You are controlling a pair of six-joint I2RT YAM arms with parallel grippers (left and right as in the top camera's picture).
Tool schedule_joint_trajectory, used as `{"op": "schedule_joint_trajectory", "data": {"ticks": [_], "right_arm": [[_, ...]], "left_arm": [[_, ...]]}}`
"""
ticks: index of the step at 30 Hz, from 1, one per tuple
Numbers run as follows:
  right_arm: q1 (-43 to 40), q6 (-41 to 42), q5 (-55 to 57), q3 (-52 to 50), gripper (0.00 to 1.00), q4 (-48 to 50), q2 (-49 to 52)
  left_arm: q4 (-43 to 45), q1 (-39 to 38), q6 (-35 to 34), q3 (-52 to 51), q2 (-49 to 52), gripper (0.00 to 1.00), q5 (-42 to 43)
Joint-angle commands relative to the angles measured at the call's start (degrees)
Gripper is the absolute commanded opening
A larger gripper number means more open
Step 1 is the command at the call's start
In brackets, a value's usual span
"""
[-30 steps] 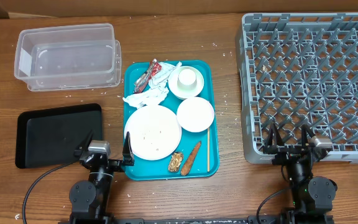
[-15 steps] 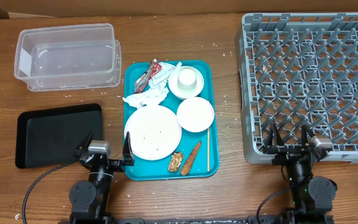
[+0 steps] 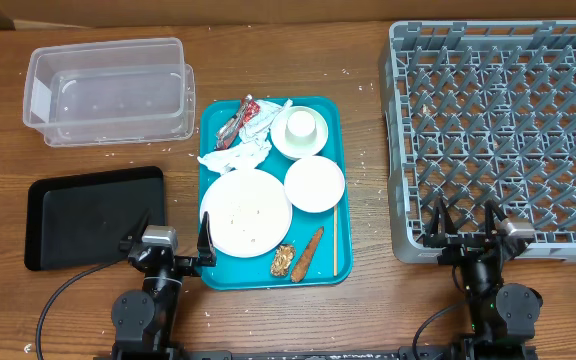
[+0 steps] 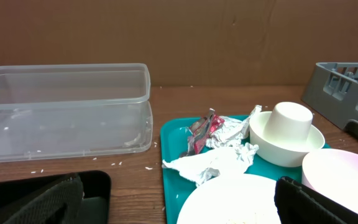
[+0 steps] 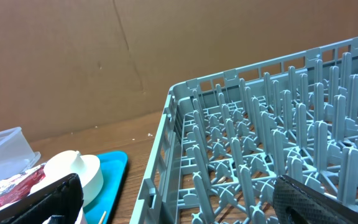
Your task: Sort waste into correct bins and load items into the dishwasher
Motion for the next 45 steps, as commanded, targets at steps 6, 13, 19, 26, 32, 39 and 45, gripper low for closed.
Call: {"op": "schedule_joint_trajectory", "data": {"ticks": [6, 13, 19, 26, 32, 39, 45], "right_arm": [[0.15, -0.24, 0.46, -0.57, 1.00, 0.22, -0.57], [0.15, -0.22, 0.46, -0.57, 1.00, 0.22, -0.57], [0.15, -0.24, 0.46, -0.57, 1.00, 0.22, -0.57], [0.15, -0.22, 0.46, -0.57, 1.00, 0.22, -0.57], [0.15, -0.24, 0.46, -0.57, 1.00, 0.22, -0.57], [0.15, -0.24, 0.46, -0.57, 1.00, 0.22, -0.57], [0.15, -0.22, 0.46, -0.57, 1.00, 0.22, -0.57]], "left_arm": [[-0.02, -0.37, -0.33, -0.20, -0.63, 1.00, 0.79], [-0.02, -0.37, -0.33, -0.20, -0.63, 1.00, 0.79], [-0.02, -0.37, -0.33, -0.20, -0.63, 1.00, 0.79], [-0.02, -0.37, -0.35, -0.20, -0.63, 1.00, 0.61], [0.83, -0.37, -9.40, -0.15, -0.63, 1.00, 7.74], [8.28, -0.37, -12.17, -0.15, -0.63, 1.00, 15.65], [5.97, -0.37, -13.57, -0.17, -0.63, 1.00, 14.71]]}}
